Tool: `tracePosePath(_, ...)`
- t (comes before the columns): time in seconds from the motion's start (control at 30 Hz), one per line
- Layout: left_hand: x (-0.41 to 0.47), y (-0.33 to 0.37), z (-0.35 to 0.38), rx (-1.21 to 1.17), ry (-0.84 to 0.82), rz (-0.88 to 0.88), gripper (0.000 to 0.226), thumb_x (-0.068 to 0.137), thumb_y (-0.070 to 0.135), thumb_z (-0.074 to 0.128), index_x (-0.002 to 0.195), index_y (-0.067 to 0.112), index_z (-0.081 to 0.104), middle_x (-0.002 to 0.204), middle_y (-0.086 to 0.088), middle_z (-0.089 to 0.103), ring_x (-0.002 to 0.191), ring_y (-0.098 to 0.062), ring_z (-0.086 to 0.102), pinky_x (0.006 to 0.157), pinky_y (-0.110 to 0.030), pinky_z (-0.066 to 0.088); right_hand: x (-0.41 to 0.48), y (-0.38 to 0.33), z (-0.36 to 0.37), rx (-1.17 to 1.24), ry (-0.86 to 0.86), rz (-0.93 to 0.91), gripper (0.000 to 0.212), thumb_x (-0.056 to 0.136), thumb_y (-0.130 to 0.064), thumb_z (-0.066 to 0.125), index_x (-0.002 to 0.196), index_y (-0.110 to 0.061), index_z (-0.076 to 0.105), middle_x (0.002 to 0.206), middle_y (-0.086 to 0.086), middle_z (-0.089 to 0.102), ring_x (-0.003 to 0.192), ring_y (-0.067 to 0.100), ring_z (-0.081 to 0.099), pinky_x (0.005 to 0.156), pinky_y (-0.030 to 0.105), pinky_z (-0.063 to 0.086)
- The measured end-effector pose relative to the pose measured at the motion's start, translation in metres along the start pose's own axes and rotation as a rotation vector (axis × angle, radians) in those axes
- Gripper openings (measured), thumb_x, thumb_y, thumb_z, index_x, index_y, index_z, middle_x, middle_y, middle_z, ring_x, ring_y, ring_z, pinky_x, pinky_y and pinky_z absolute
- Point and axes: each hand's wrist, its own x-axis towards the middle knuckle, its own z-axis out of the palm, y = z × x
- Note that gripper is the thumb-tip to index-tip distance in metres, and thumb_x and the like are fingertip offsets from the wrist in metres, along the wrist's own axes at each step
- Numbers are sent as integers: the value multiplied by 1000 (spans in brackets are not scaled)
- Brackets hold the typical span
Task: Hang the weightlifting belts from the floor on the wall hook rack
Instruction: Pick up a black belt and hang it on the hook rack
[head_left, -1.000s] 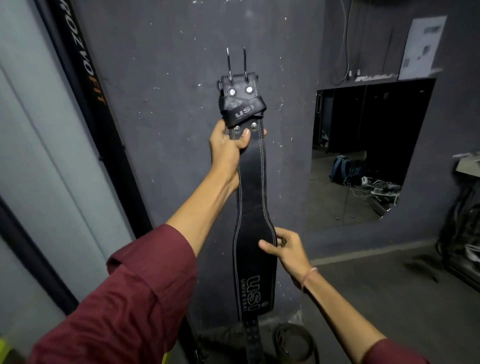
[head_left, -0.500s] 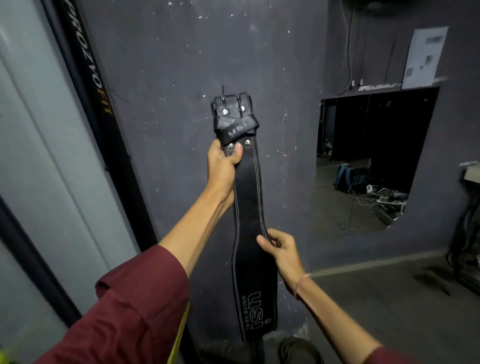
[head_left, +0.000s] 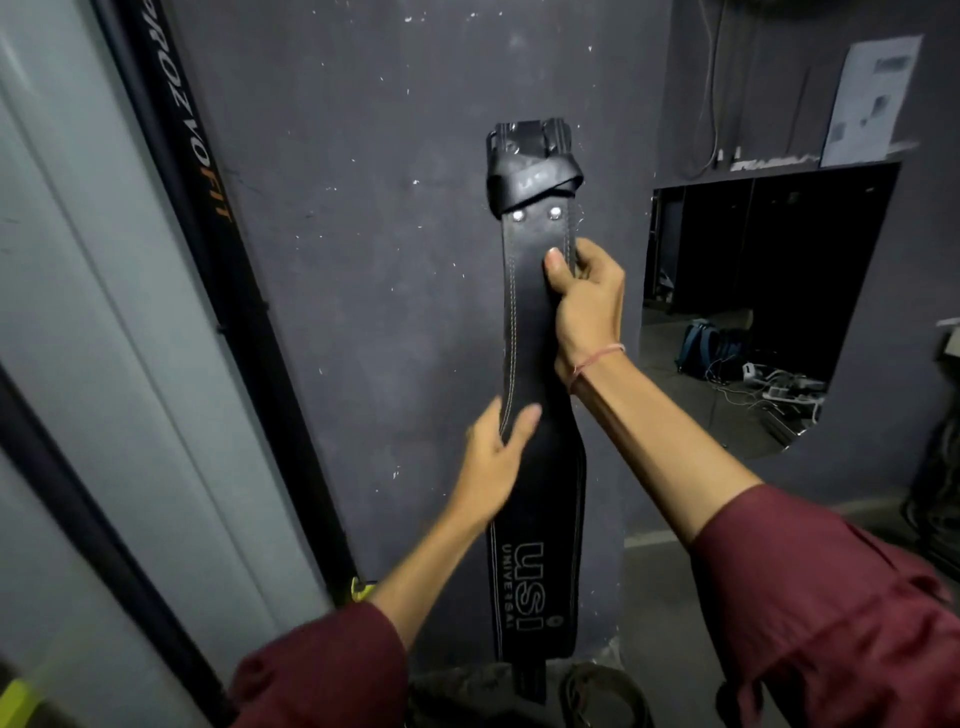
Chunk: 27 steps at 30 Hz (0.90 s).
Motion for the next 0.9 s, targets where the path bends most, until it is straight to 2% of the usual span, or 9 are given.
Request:
tracePosePath(0.17,-47,-35,2,-97,12,-88,39,85,27,73,121,12,65,113,6,74,108,-11,69,98,-33,54,7,-2,-5,-8,9,-12,10,90,-1,54,83,-7,59,79,10,52,77,19,45,72,32,38)
tracePosePath(0.27,-36,-20,5,-120,52,-53,18,88,24,71,103,15,69,93,8,76,90,-7,70,83,-23,55,6,-2,-6,4,25,-35,6,91,-3,54,88,-4,59,81,11,52,77,19,45,72,32,38)
tracePosePath(0.33,-9,9,4,-101,136,33,25,94,26,64,76,13,55,65,8,51,64,-6,48,61,-23,41,1,0,-4,-8,15,-51,9,88,-8,55,85,0,57,81,10,51,77,19,44,72,33,37)
tracePosePath(0.4,27,41,-2,-70,268,108,40,100,28,55,69,10,38,65,3,29,62,-7,28,55,-31,27,-9,2,0,-29,-19,-53,11,88,-8,56,83,2,56,80,10,53,77,18,46,72,33,39)
tracePosePath(0.57,74,85,-17,112,237,23,46,102,55,32,76,17,41,67,7,43,62,-6,40,66,-32,34,-16,-5,1,-7,-61,-67,12,94,3,52,90,-5,60,82,7,61,77,16,56,72,28,49)
tracePosePath(0.63,88,94,-23,-14,154,-125,58,89,77,26,93,26,53,86,11,60,82,0,54,89,-28,40,-17,-6,-4,11,-81,-66,11,94,4,51,95,-2,60,84,5,63,81,16,57,75,27,50)
tracePosePath(0.7,100,108,-31,-224,99,-156,95,69,95,31,118,21,64,114,-3,71,108,-19,66,104,-42,47,-24,-2,-6,-3,-140,-33,11,94,2,52,96,-1,62,85,5,66,83,17,60,79,31,51)
tracePosePath(0.77,106,128,-36,-362,47,-143,93,78,84,40,118,4,66,112,-21,71,104,-37,69,97,-50,53,-31,4,-5,-2,-177,-6,13,92,1,54,93,-7,64,88,6,68,85,19,61,83,37,50)
tracePosePath(0.9,120,145,-45,-480,98,-69,49,95,46,58,99,-2,67,82,-12,73,71,-22,70,78,-38,59,-35,2,-7,1,-215,40,17,94,5,51,95,-7,63,87,4,68,82,13,63,80,30,52)
